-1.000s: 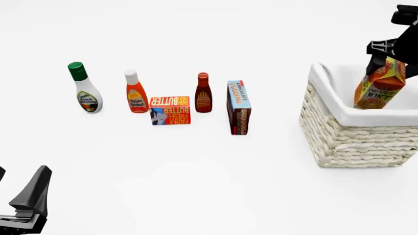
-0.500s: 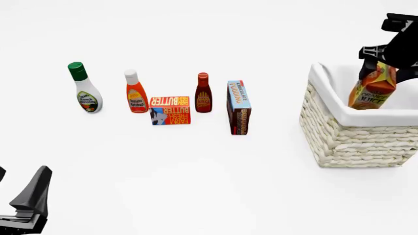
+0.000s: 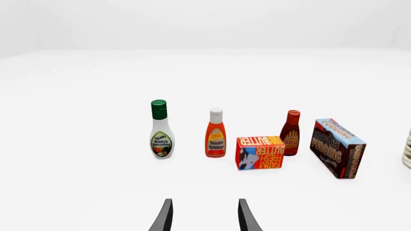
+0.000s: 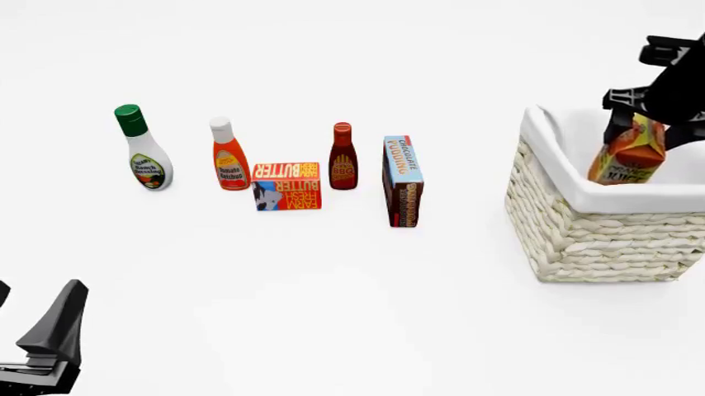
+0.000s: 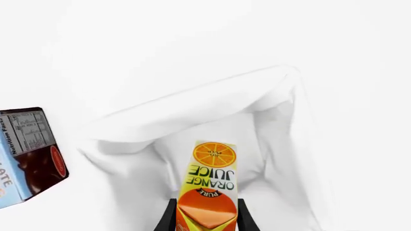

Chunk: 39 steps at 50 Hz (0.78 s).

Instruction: Pick the orange juice and place it in the basket.

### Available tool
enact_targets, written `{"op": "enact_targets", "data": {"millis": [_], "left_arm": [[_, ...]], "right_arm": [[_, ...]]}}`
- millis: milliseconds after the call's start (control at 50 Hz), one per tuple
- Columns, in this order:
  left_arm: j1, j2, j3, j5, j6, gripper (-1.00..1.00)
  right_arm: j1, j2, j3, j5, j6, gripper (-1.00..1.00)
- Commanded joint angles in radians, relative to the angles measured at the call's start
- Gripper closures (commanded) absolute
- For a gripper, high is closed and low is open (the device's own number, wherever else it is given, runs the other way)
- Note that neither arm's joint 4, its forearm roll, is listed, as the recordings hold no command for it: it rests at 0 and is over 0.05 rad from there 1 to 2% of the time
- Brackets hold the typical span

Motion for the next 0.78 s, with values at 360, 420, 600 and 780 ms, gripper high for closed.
{"op": "enact_targets", "data": {"millis": [360, 420, 600, 780], "left_arm": [[0.006, 0.0, 0.003, -0.004, 0.0, -1.0], [0.006, 0.0, 0.003, -0.004, 0.0, -1.0], [0.006, 0.0, 0.003, -0.004, 0.0, -1.0], [0.006, 0.0, 0.003, -0.004, 0.0, -1.0]], "right_arm": [[-0.04, 0.0, 0.0, 0.0, -0.025, -1.0], [-0.036, 0.001, -0.003, 0.0, -0.021, -1.0], [-0.039, 0.008, -0.008, 0.0, -0.03, -1.0], [-0.026, -0.006, -0.011, 0.0, -0.031, -1.0]]}}
